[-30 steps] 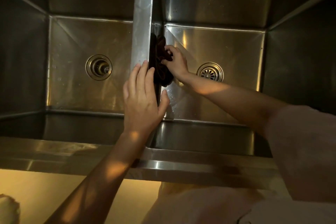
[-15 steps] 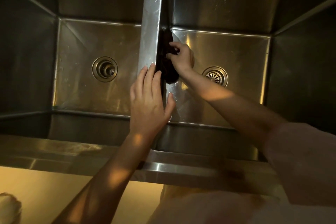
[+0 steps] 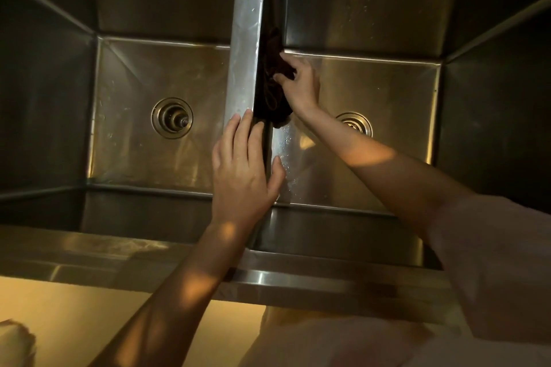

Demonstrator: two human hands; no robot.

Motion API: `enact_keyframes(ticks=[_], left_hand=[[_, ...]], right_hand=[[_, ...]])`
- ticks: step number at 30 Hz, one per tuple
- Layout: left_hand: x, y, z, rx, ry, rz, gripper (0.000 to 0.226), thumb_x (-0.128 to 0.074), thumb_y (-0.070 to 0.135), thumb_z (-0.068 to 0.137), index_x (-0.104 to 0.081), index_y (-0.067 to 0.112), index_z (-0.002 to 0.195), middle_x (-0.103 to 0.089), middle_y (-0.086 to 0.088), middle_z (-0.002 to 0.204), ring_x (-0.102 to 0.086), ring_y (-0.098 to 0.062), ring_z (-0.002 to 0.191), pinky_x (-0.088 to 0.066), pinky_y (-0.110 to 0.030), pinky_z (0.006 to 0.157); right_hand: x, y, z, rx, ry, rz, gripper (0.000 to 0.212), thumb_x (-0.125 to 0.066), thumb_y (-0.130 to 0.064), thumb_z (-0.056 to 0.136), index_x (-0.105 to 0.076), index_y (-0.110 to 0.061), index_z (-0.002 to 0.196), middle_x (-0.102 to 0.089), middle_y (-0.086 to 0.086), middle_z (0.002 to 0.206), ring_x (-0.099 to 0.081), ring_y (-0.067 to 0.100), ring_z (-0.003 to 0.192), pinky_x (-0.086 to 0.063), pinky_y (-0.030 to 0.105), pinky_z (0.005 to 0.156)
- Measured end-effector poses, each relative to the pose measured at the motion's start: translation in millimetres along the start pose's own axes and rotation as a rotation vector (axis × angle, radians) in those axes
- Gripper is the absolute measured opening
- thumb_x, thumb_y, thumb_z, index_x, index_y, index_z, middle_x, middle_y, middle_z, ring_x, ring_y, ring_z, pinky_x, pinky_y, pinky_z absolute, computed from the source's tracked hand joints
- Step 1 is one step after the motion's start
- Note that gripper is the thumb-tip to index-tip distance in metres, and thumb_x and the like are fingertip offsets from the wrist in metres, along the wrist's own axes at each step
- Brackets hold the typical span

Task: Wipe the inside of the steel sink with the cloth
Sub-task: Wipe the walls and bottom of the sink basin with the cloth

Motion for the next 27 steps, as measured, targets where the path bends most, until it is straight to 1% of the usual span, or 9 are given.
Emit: enact_keyframes(ticks=[5, 8, 11, 15, 18, 20, 23, 25, 27], left_hand=[[0.0, 1.3, 0.0, -0.007, -0.002, 0.002, 0.049, -0.049, 0.029, 0.09, -0.053, -0.002, 0.128, -0.046, -0.02, 0.143, -0.039, -0.033, 0.136, -0.035, -0.046, 0.108], [0.5, 0.4, 0.2, -0.007, 0.014, 0.002, 0.048, -0.049, 0.028, 0.089, -0.054, -0.002, 0.127, -0.046, -0.02, 0.143, -0.039, -0.033, 0.136, -0.035, -0.046, 0.107], [0.1, 0.0, 0.0, -0.005, 0.014, -0.004, 0.047, -0.05, 0.027, 0.089, -0.054, -0.002, 0.127, -0.046, -0.019, 0.143, -0.039, -0.033, 0.136, -0.036, -0.047, 0.108], [-1.0, -0.4, -0.1, -0.011, 0.009, -0.012, 0.046, -0.049, 0.027, 0.09, -0.053, 0.0, 0.127, -0.045, -0.019, 0.144, -0.037, -0.032, 0.137, -0.034, -0.046, 0.108], [-1.9, -0.9, -1.1, -0.021, 0.01, -0.002, 0.045, -0.048, 0.027, 0.091, -0.053, 0.001, 0.127, -0.045, -0.018, 0.144, -0.036, -0.031, 0.137, -0.034, -0.045, 0.109], [-2.5, -0.4, -1.0, -0.029, 0.011, 0.0, 0.044, -0.048, 0.027, 0.091, -0.053, 0.001, 0.126, -0.045, -0.018, 0.144, -0.036, -0.031, 0.137, -0.035, -0.046, 0.108], [-2.4, -0.1, -1.0, -0.032, 0.01, 0.001, 0.043, -0.049, 0.027, 0.091, -0.053, 0.002, 0.125, -0.045, -0.019, 0.144, -0.037, -0.031, 0.137, -0.036, -0.046, 0.107], [-1.6, -0.4, -0.6, -0.027, 0.005, 0.007, 0.043, -0.049, 0.026, 0.09, -0.053, 0.001, 0.125, -0.045, -0.019, 0.144, -0.037, -0.032, 0.137, -0.036, -0.047, 0.107], [-1.2, 0.3, -0.5, -0.027, -0.004, 0.006, 0.043, -0.051, 0.026, 0.09, -0.054, 0.001, 0.125, -0.045, -0.019, 0.144, -0.037, -0.032, 0.137, -0.037, -0.047, 0.107]], right_hand=[[-27.9, 44.4, 27.1, -0.119, -0.087, -0.225, 0.047, -0.066, -0.018, 0.084, -0.059, -0.027, 0.13, -0.061, 0.003, 0.127, -0.056, 0.022, 0.118, -0.043, 0.027, 0.096], [-31.8, 55.2, 34.5, -0.176, -0.142, -0.245, 0.047, -0.066, -0.018, 0.082, -0.06, -0.029, 0.128, -0.064, -0.003, 0.128, -0.058, 0.02, 0.119, -0.046, 0.027, 0.097], [-29.4, 49.5, 35.1, -0.188, -0.13, -0.229, 0.046, -0.066, -0.02, 0.08, -0.062, -0.031, 0.125, -0.065, -0.003, 0.125, -0.059, 0.019, 0.117, -0.048, 0.029, 0.097], [-12.0, 18.6, 17.2, -0.097, -0.06, -0.16, 0.045, -0.067, -0.021, 0.082, -0.061, -0.031, 0.125, -0.066, -0.003, 0.122, -0.06, 0.017, 0.114, -0.048, 0.032, 0.098], [11.9, -20.9, -3.7, 0.043, -0.004, 0.022, 0.042, -0.069, -0.015, 0.082, -0.063, -0.024, 0.123, -0.061, -0.001, 0.117, -0.06, 0.016, 0.11, -0.048, 0.035, 0.099], [32.6, -52.5, -18.5, 0.162, 0.043, 0.12, 0.041, -0.071, -0.012, 0.081, -0.065, -0.019, 0.121, -0.058, -0.003, 0.11, -0.06, 0.015, 0.106, -0.049, 0.03, 0.097], [50.7, -81.6, -26.5, 0.302, 0.088, 0.168, 0.041, -0.07, -0.01, 0.08, -0.065, -0.014, 0.121, -0.058, -0.002, 0.107, -0.059, 0.012, 0.104, -0.047, 0.016, 0.092], [47.2, -79.5, -16.7, 0.285, 0.078, 0.139, 0.042, -0.069, -0.01, 0.083, -0.062, -0.014, 0.124, -0.059, 0.001, 0.112, -0.058, 0.012, 0.106, -0.044, 0.009, 0.089], [34.9, -61.7, 2.2, 0.191, 0.04, 0.109, 0.043, -0.068, -0.01, 0.085, -0.06, -0.015, 0.127, -0.059, 0.003, 0.116, -0.058, 0.013, 0.108, -0.045, 0.015, 0.092]])
Point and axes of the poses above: each hand's wrist, its own z-axis towards the middle knuckle, its own x-axis out of the back of the hand, y = z × x, the point moved 8 cm from there along z, towards the middle knuckle
